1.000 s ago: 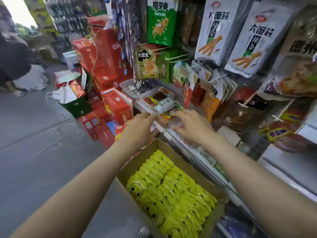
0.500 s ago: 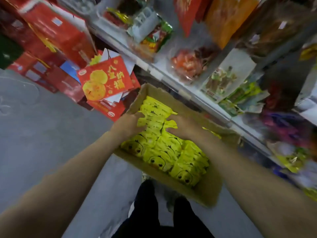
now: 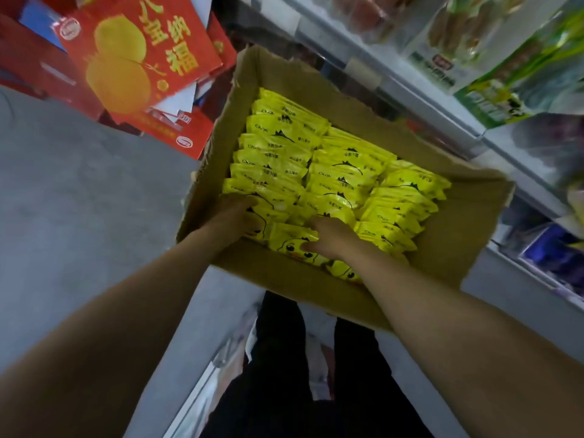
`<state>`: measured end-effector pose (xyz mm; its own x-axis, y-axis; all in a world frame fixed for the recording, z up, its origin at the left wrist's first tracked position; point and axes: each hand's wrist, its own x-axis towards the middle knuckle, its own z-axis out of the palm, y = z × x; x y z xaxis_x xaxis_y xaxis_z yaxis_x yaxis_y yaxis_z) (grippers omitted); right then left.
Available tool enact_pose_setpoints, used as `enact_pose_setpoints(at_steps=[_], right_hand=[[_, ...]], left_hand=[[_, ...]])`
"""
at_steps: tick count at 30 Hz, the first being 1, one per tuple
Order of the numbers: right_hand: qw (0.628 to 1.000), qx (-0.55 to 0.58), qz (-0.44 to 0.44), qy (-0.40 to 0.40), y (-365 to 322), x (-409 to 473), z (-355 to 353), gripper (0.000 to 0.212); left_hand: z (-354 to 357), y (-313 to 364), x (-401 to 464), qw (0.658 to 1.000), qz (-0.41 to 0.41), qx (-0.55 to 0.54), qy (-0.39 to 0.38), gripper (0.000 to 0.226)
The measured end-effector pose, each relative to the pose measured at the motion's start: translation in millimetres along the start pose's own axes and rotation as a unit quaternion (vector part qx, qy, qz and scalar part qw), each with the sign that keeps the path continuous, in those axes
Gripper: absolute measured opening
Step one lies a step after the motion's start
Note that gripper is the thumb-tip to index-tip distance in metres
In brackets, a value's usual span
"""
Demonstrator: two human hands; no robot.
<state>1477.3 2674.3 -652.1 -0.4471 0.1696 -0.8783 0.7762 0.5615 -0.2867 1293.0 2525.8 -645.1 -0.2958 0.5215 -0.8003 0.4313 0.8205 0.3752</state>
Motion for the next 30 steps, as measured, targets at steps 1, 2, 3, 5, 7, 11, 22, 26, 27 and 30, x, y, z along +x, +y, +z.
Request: enact_pose_setpoints(at_steps=[1,2,3,5,7,11,22,26,27,30], right_hand=[[1.000,0.000,0.001,0.009,0.6,2.4,5.4,0.063],[1.000,-0.007,0.001,0.017,0.7,4.8,10.4,0.064],[1.000,-0.020,0.002,0.024,1.0,6.8,15.3,0.064],[0.998,-0.055,0.008,0.034,0.4,9.9,23.8,0.061],[0.996,-0.075,0.013,0.055,-0.4,11.5,30.6,0.048],[0.996,-0.038,0.014,0.081,1.8,9.6,40.7,0.029],[0.961,0.238,-0.029,0.139,43.5,-63.5,-20.5,0.021],[0.938,0.276,-0.038,0.205,58.2,-99.6,-47.0,0.015],[0.930,0.288,-0.043,0.224,61.7,-109.7,-51.8,0.014],[0.904,0.329,-0.059,0.265,72.2,-144.8,-63.4,0.016]], left_hand=[[1.8,-3.1,4.0,1.000,0.000,0.025,0.012,0.061],[3.7,-5.5,7.6,0.999,0.000,0.048,0.019,0.062],[4.8,-6.4,10.6,0.998,0.004,0.065,0.026,0.062],[7.2,-7.7,17.3,0.994,0.016,0.104,0.042,0.060],[9.3,-8.0,22.6,0.989,0.012,0.143,0.045,0.053],[14.1,-7.4,27.1,0.973,-0.009,0.228,0.032,0.025],[-22.8,26.3,-10.4,1.000,-0.017,0.014,0.001,0.022],[-32.2,48.5,-37.0,0.995,0.008,-0.099,0.009,0.029],[-32.8,56.7,-45.8,0.992,0.015,-0.127,0.006,0.039],[-29.0,88.5,-74.7,0.981,0.030,-0.194,-0.008,0.081]])
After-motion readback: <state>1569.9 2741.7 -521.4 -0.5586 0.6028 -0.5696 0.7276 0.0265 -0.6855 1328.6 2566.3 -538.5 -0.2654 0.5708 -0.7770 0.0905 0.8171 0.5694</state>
